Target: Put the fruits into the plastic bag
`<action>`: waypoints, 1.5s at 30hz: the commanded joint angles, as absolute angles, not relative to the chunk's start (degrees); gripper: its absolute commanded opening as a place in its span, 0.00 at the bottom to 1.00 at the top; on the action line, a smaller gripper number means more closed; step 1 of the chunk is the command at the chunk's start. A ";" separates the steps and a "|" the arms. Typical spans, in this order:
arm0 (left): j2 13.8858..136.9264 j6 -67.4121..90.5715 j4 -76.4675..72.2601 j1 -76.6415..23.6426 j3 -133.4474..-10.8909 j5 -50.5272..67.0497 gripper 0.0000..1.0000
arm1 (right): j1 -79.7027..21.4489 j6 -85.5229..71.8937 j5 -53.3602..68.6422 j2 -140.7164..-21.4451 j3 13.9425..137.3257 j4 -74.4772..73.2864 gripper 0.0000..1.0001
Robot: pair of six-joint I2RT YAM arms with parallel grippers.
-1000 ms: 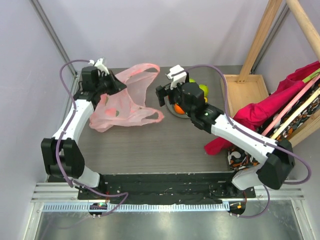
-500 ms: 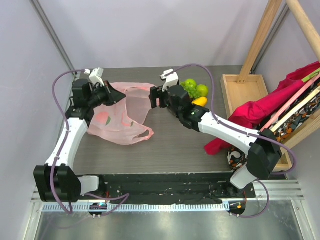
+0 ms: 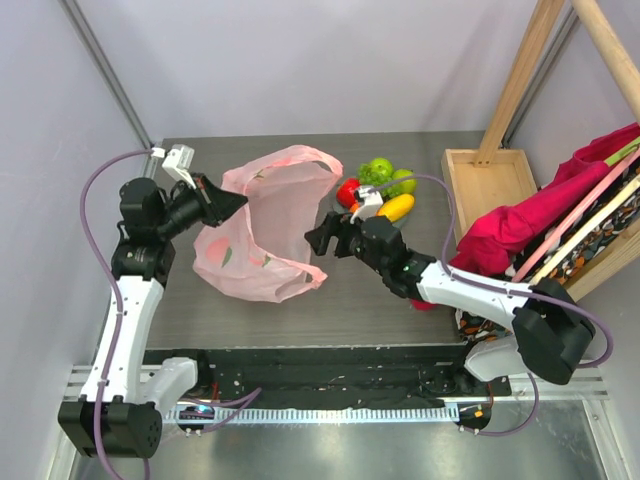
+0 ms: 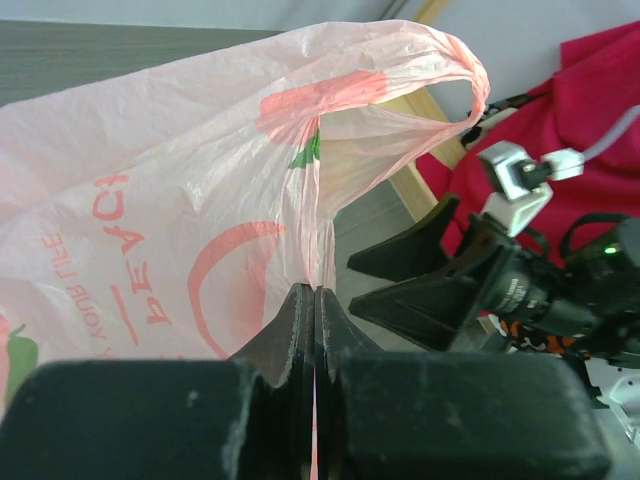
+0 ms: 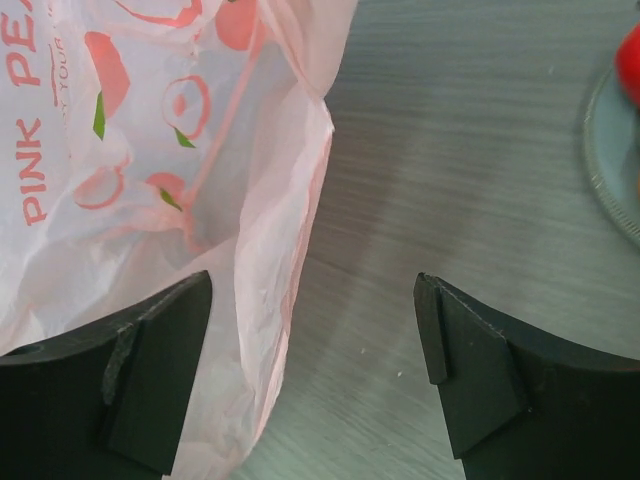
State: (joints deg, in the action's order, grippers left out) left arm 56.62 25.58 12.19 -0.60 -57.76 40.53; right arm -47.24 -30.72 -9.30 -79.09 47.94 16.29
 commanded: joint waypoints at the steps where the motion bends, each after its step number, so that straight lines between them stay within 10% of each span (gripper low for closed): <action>1: 53.79 30.49 6.86 -0.26 -56.43 45.17 0.00 | -47.29 -39.81 -6.42 -77.60 40.88 32.85 0.90; 8: 51.95 32.00 8.26 -0.26 -56.86 46.50 0.00 | -47.29 -43.33 -1.76 -86.20 39.98 46.49 0.85; 12: 49.57 26.39 13.87 -0.26 -58.17 38.88 0.00 | -47.28 -43.68 -2.98 -89.29 43.23 45.02 0.33; 15: 48.61 23.47 19.85 -0.26 -60.46 28.93 0.00 | -47.20 -42.19 -7.81 -90.87 47.01 35.27 0.14; 26: 53.70 17.85 20.48 -0.26 -63.02 22.25 0.00 | -45.88 -35.34 -18.63 -100.89 60.88 15.66 0.01; 34: 55.46 16.00 21.00 1.67 -63.89 22.77 0.00 | -44.91 -35.42 -13.29 -106.69 64.68 18.89 0.08; 37: 56.68 15.12 21.18 1.67 -63.29 20.49 0.00 | -45.00 -34.37 -9.33 -106.53 65.48 19.51 0.22; 40: 58.70 15.56 22.67 1.67 -63.19 20.30 0.00 | -45.00 -33.05 -7.74 -102.67 61.54 21.26 0.60; 45: 60.20 15.73 23.99 1.85 -63.37 17.93 0.00 | -45.00 -30.24 -7.56 -93.62 55.91 19.61 0.75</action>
